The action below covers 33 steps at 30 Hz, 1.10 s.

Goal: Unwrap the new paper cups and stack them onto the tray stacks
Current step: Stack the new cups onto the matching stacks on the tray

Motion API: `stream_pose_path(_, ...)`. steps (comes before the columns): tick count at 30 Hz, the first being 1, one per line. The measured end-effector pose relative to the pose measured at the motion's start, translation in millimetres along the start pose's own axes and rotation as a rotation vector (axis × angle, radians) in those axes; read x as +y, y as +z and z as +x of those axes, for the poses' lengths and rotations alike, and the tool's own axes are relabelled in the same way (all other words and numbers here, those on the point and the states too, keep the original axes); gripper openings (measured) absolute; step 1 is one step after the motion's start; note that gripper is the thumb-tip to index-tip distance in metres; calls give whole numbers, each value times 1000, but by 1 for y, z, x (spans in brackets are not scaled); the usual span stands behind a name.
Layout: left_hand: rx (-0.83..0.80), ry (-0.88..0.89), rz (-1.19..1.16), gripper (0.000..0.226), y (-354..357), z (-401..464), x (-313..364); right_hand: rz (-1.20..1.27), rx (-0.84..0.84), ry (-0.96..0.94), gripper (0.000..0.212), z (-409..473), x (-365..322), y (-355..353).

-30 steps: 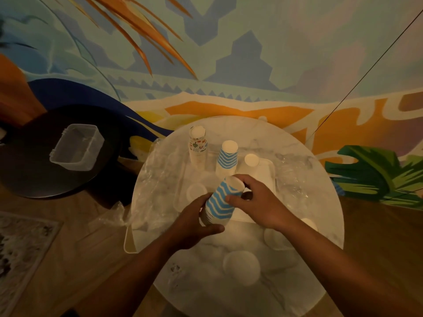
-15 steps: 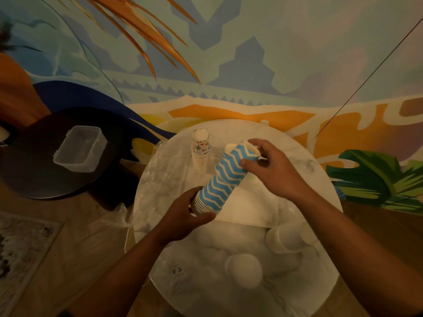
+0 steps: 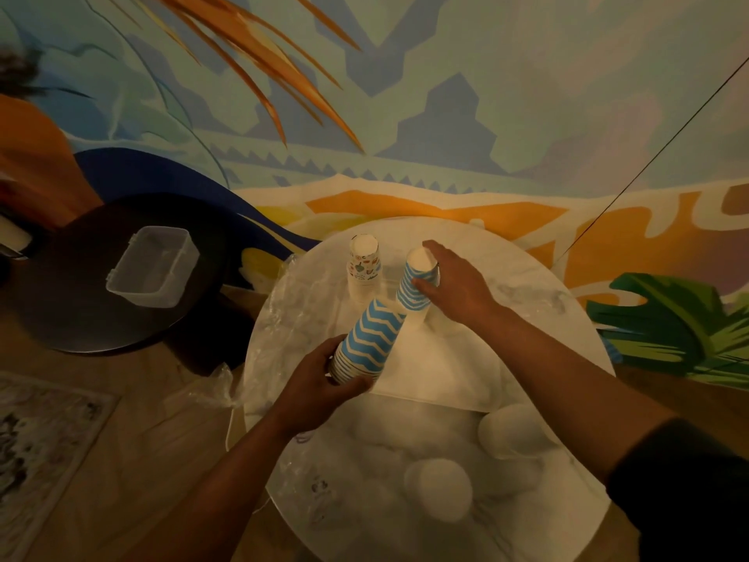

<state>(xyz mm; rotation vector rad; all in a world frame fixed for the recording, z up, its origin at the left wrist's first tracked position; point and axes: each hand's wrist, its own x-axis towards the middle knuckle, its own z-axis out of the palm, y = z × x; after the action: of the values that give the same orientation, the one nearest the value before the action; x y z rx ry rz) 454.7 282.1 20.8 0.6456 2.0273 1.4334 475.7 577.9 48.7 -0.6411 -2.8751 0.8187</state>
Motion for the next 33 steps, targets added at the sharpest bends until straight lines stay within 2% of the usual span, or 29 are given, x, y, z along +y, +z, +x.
stream_pose_path(4,6,-7,-17,64,3,-1,-1,8,-52,23,72,10,13,19)
stream_pose_path(11,45,-17,-29,67,1,2,-6,54,-47,4,67,26,20,34)
stream_pose_path(19,42,-27,-44,67,3,6,-5,8,-136,16,74,33,11,23)
stream_pose_path(21,38,-24,-51,67,4,7,-4,4,-35,-3,70,20,1,12)
stream_pose_path(23,33,-20,-60,67,5,7,-4,118,76,-41,57,-3,-14,3)
stream_pose_path(24,32,-18,-63,67,6,7,-3,233,61,-39,53,-17,-20,1)
stream_pose_path(27,16,5,-60,65,10,10,-1,605,-221,-10,68,-62,-36,-1)
stream_pose_path(29,-14,14,-59,65,14,12,2,666,-306,-25,78,-82,-39,2)
stream_pose_path(33,-50,23,-47,61,24,16,7,679,-225,-15,66,-86,-35,-4)
